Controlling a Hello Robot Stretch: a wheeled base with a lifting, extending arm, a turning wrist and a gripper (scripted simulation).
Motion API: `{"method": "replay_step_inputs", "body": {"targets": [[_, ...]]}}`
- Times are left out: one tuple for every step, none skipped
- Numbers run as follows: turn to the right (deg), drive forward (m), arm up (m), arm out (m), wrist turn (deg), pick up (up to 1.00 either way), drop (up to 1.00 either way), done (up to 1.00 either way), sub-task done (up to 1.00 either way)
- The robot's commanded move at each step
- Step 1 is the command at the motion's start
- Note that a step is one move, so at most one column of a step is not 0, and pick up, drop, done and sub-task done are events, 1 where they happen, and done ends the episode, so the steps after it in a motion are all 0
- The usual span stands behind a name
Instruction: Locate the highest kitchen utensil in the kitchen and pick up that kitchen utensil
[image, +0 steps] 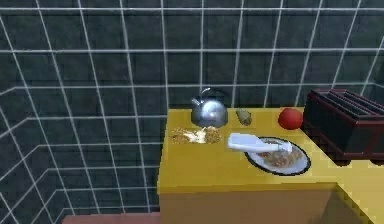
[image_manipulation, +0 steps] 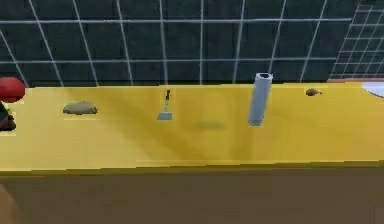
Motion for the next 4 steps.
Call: {"method": "replay_step_inputs", "body": {"targets": [[-45.0, 0.0, 0.0, 0.0, 0.0, 0.0, 0.0, 0.0, 0.0], [-36.0, 0.0, 0.0, 0.0, 0.0, 0.0, 0.0, 0.0, 0.0], [45.0, 0.0, 0.0, 0.0, 0.0, 0.0, 0.0, 0.0, 0.0], [45.0, 0.0, 0.0, 0.0, 0.0, 0.0, 0.0, 0.0, 0.0]]}}
